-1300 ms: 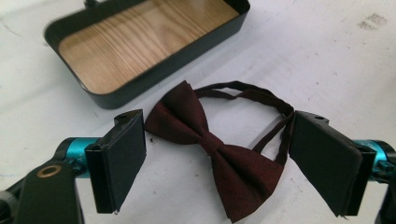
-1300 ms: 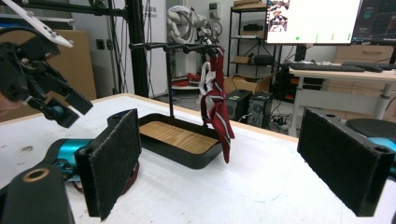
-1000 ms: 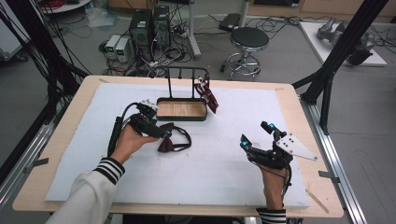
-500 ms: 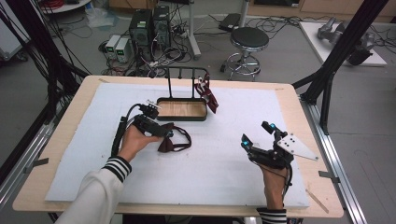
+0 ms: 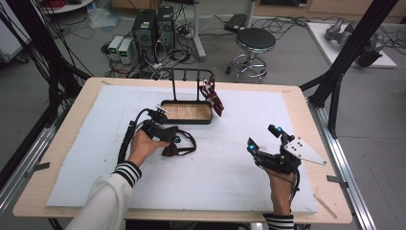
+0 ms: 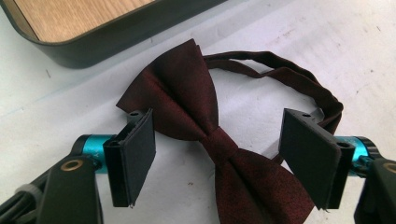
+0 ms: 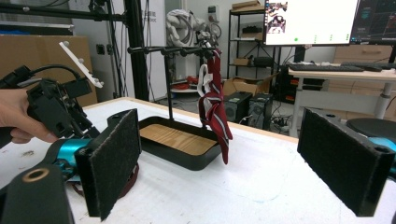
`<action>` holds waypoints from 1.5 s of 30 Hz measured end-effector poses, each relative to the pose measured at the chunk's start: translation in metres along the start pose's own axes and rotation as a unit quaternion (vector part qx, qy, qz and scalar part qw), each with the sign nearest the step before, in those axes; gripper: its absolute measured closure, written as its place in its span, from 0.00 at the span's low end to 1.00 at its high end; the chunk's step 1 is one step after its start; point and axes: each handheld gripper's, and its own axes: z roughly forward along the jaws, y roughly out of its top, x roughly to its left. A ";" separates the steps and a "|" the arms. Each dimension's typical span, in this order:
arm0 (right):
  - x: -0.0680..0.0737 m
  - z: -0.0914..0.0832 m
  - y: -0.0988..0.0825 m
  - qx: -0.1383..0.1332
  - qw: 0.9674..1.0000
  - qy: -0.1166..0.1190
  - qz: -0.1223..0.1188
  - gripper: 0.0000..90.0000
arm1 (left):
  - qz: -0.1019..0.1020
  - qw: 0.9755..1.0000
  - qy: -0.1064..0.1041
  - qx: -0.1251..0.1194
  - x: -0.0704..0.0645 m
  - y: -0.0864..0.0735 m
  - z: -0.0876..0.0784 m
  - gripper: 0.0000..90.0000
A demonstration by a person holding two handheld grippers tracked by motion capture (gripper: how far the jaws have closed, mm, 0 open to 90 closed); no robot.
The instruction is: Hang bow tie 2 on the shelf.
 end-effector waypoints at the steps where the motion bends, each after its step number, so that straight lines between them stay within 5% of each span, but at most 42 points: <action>1: 0.000 0.000 0.000 0.001 1.000 0.001 0.002 0.14 | -0.001 1.000 -0.003 0.001 0.000 0.000 0.000 0.32; 29: 0.001 0.000 0.000 -0.002 1.000 0.002 0.002 0.14 | -0.018 1.000 0.016 0.015 -0.003 -0.003 0.010 0.45; 38: 0.002 0.001 0.000 -0.001 1.000 0.003 0.001 0.14 | -0.021 0.999 0.024 0.015 -0.004 -0.004 0.012 0.54; 45: 0.002 0.001 0.000 0.000 1.000 0.004 0.000 0.14 | -0.022 1.000 0.020 0.007 -0.005 -0.006 0.013 0.69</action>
